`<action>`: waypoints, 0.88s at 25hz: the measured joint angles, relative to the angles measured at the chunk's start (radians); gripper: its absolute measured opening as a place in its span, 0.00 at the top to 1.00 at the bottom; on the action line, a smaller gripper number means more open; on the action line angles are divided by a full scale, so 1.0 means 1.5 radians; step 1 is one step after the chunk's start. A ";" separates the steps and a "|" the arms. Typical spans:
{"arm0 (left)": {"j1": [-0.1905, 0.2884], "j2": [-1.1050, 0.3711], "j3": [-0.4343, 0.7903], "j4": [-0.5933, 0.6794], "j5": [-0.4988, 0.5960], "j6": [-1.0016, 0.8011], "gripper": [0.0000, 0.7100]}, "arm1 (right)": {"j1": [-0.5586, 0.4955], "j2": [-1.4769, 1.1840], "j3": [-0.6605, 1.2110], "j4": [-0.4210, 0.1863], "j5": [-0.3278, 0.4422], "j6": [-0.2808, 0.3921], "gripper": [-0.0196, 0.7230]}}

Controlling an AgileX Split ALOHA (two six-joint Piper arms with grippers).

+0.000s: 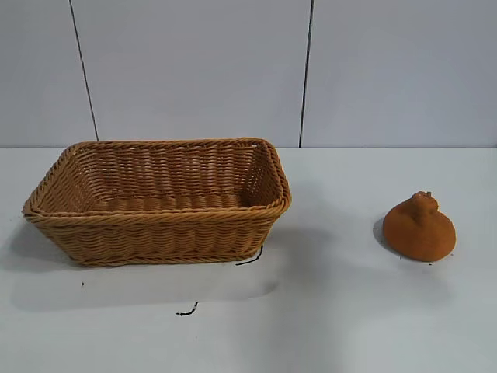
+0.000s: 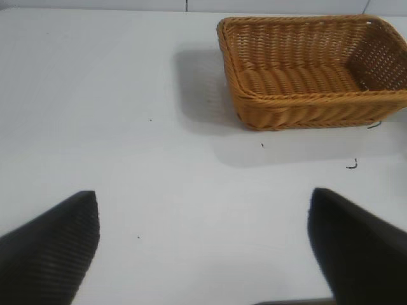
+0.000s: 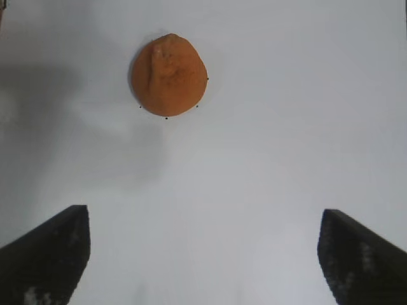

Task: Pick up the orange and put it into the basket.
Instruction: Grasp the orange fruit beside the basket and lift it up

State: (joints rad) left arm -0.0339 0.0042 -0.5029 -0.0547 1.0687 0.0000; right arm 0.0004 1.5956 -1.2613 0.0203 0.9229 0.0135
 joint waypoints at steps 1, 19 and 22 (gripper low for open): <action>0.000 0.000 0.000 0.000 0.000 0.000 0.10 | 0.000 0.024 -0.023 0.007 -0.002 -0.001 0.04; 0.000 0.000 0.000 0.000 0.000 0.000 0.10 | 0.067 0.286 -0.098 0.001 -0.028 0.018 0.04; 0.000 0.000 0.000 0.000 0.000 0.000 0.10 | 0.067 0.324 -0.098 -0.007 -0.047 0.018 0.04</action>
State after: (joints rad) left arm -0.0339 0.0042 -0.5029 -0.0547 1.0687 0.0000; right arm 0.1014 2.0814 -1.4084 0.0100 0.8520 0.0398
